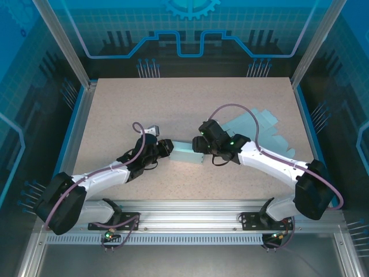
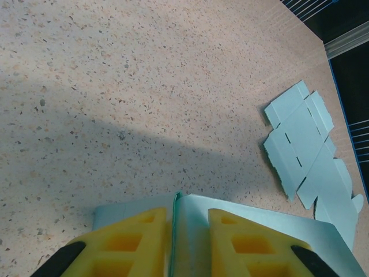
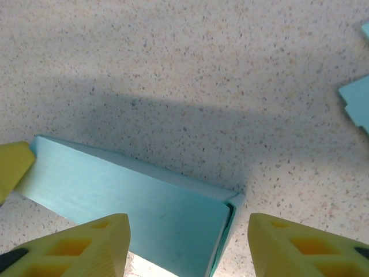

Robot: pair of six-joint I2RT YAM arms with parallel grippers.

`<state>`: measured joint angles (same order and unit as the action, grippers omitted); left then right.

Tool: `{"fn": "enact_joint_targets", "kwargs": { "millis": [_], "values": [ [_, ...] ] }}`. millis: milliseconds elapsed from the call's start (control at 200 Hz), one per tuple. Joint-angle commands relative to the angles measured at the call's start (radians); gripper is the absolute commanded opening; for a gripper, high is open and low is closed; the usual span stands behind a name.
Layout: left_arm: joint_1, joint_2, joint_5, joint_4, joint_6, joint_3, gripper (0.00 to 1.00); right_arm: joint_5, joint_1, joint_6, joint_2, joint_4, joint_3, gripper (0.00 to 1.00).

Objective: Fold the paper box

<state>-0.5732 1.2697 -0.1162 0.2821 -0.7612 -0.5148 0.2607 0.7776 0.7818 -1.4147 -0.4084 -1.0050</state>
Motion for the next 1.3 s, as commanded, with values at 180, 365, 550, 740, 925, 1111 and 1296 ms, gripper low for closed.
{"fn": "enact_joint_targets", "kwargs": {
  "millis": [180, 365, 550, 740, 925, 1111, 1296],
  "values": [
    [-0.014, 0.029, -0.009, -0.161, -0.011, 0.08, 0.22, -0.105, -0.02, 0.065, -0.031, 0.104, 0.185, 0.46],
    [-0.013, 0.012, -0.004, -0.168, -0.007, 0.117, 0.18, -0.122, -0.038, 0.069, -0.051, 0.165, 0.24, 0.38],
    [-0.013, 0.005, 0.001, -0.14, -0.021, 0.151, 0.07, -0.149, -0.039, 0.039, -0.08, 0.224, 0.264, 0.34],
    [-0.013, -0.052, 0.005, -0.085, -0.032, 0.203, 0.1, -0.123, -0.006, -0.016, -0.067, 0.304, 0.328, 0.34],
    [-0.015, -0.174, 0.001, -0.123, -0.017, 0.223, 0.14, -0.084, 0.032, -0.027, -0.007, 0.294, 0.371, 0.34],
    [-0.022, -0.279, -0.007, -0.178, -0.025, 0.252, 0.17, -0.041, 0.08, -0.021, 0.021, 0.253, 0.4, 0.34],
    [-0.04, -0.324, -0.003, -0.191, -0.055, 0.286, 0.19, -0.008, 0.124, 0.006, 0.044, 0.224, 0.422, 0.35]
  ]
}}
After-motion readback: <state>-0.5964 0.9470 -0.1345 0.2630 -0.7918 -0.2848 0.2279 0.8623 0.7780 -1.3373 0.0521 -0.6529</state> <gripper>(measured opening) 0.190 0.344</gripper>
